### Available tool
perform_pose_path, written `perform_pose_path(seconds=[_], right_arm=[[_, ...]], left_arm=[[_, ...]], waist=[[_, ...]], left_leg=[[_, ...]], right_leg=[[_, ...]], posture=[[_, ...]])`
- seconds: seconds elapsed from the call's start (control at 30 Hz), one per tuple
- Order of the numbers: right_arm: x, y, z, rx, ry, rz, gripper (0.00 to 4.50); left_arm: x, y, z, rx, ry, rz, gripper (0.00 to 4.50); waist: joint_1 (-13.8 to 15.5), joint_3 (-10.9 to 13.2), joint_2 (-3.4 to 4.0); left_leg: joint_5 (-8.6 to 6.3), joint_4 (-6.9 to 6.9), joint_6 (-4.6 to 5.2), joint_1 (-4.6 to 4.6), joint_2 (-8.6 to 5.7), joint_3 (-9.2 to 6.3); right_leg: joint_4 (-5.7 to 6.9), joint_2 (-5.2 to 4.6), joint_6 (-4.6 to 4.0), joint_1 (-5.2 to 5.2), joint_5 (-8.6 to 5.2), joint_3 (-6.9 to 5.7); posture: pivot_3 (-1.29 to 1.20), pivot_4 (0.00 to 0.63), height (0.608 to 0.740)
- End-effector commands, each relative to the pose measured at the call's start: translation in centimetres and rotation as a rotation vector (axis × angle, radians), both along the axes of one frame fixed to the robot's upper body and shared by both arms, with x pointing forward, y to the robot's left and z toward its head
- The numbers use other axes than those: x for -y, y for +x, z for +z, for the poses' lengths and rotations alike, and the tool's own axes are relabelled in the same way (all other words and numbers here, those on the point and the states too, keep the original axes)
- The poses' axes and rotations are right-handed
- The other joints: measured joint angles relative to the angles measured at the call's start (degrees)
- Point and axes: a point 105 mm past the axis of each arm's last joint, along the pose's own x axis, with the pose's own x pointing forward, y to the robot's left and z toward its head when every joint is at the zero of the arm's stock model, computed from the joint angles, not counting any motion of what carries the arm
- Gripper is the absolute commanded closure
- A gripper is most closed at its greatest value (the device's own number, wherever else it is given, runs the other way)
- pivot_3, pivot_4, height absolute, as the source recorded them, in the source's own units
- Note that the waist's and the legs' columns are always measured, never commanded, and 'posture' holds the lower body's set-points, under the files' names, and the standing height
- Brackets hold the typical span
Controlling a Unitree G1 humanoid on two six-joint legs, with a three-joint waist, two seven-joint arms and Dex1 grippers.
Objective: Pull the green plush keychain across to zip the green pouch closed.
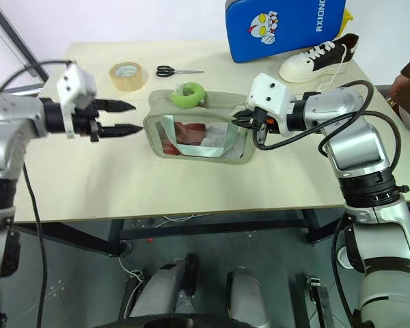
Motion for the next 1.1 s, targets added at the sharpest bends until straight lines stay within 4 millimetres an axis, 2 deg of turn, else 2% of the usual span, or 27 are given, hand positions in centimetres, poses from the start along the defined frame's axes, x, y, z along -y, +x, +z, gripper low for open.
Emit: perform_pose_path(seconds=[0.03, 0.07, 0.17, 0.3, 0.57, 0.7, 0.83, 0.9, 0.97, 1.03, 1.1], right_arm=[[-0.9, -0.3, 0.8, 0.03, 0.005, 0.035, 4.5], [-0.9, -0.3, 0.8, 0.029, 0.006, 0.036, 4.5], [-1.0, -0.4, 0.8, 0.027, 0.007, 0.038, 4.5], [-1.1, -0.5, 0.8, 0.029, 0.008, 0.036, 4.5], [-1.0, -0.4, 1.4, 0.036, 0.02, 0.02, 4.5], [-0.6, -0.5, 1.9, 0.018, 0.024, 0.017, 2.89], [0.8, -0.4, 4.6, 0.066, -0.008, -0.002, 0.9], [0.1, -0.7, 6.6, 0.084, 0.034, 0.023, 0.9], [-1.7, -1.0, 7.8, 0.079, 0.113, 0.063, 0.9], [-4.2, -1.4, 7.8, 0.047, 0.186, 0.112, 0.9], [-6.4, -1.7, 7.0, 0.023, 0.209, 0.15, 0.9]], left_arm=[[0.8, 0.3, 0.4, 0.098, 0.013, 0.021, 1.59], [0.8, 0.7, 0.2, 0.104, 0.008, 0.039, 1.59], [0.9, 1.3, 0.2, 0.106, -0.038, 0.063, 2.45], [1.4, 0.9, 0.0, 0.084, -0.04, 0.027, 4.42], [2.1, 0.5, 0.5, 0.051, -0.089, -0.008, 4.47], [2.4, 0.1, 0.4, 0.032, -0.08, -0.021, 4.5], [2.3, -0.1, 0.2, 0.036, -0.064, -0.022, 4.5], [2.3, -0.2, 0.2, 0.034, -0.069, -0.021, 4.5], [2.4, -0.3, 0.2, 0.033, -0.069, -0.025, 4.5], [2.5, -0.3, 0.1, 0.022, -0.079, -0.02, 4.5], [2.6, -0.2, 0.1, 0.025, -0.079, -0.022, 4.5]], waist=[[-0.1, 0.0, 0.0], [-0.1, 0.0, 0.0], [-0.1, 0.0, 0.0], [-0.2, 0.0, 0.0], [-0.2, 0.0, 0.0], [-0.1, 0.0, 0.0], [0.0, 0.0, 0.03], [-0.1, 0.0, 0.03], [-0.2, 0.0, 0.03], [-0.5, 0.0, 0.02], [-0.4, 0.0, 0.02]], left_leg=[[0.0, 0.0, 0.0, 0.01, 0.0, 0.0], [0.0, 0.0, 0.0, 0.01, 0.0, 0.0], [0.0, -0.06, 0.0, 0.0, 0.0, 0.0], [0.01, -0.08, 0.0, -0.04, 0.0, 0.0], [0.01, -0.02, 0.0, -0.02, 0.0, 0.0], [0.01, -0.02, 0.0, -0.02, 0.0, 0.0], [0.01, 0.0, 0.0, -0.06, 0.0, 0.0], [0.0, -0.01, 0.0, -0.06, 0.0, 0.0], [0.0, -0.06, 0.0, -0.06, 0.0, 0.0], [0.0, -0.11, 0.0, -0.02, 0.02, 0.0], [0.0, -0.16, 0.0, -0.02, 0.02, 0.0]], right_leg=[[-0.01, 0.0, 0.0, 0.01, 0.0, 0.01], [-0.02, 0.0, 0.01, -0.01, 0.0, 0.02], [-0.01, 0.02, 0.21, -0.05, 0.11, 0.01], [0.02, 0.05, 0.23, 0.0, 0.12, 0.01], [0.01, 0.04, 0.22, -0.04, 0.12, 0.01], [0.01, 0.04, 0.22, -0.03, 0.12, 0.01], [-0.01, 0.02, 0.22, -0.05, 0.12, 0.01], [-0.03, 0.02, 0.22, -0.05, 0.11, 0.01], [-0.02, 0.02, 0.22, -0.09, 0.12, 0.01], [-0.01, 0.03, 0.22, -0.1, 0.11, 0.01], [0.01, 0.04, 0.22, -0.11, 0.12, 0.01]], posture=[[0.0, 0.15, 0.74], [0.0, 0.15, 0.74], [0.0, 0.15, 0.74], [0.0, 0.15, 0.74], [0.0, 0.15, 0.74], [0.0, 0.15, 0.74], [0.0, 0.15, 0.74], [0.0, 0.15, 0.74], [0.0, 0.15, 0.74], [0.0, 0.15, 0.74], [0.0, 0.15, 0.74]])
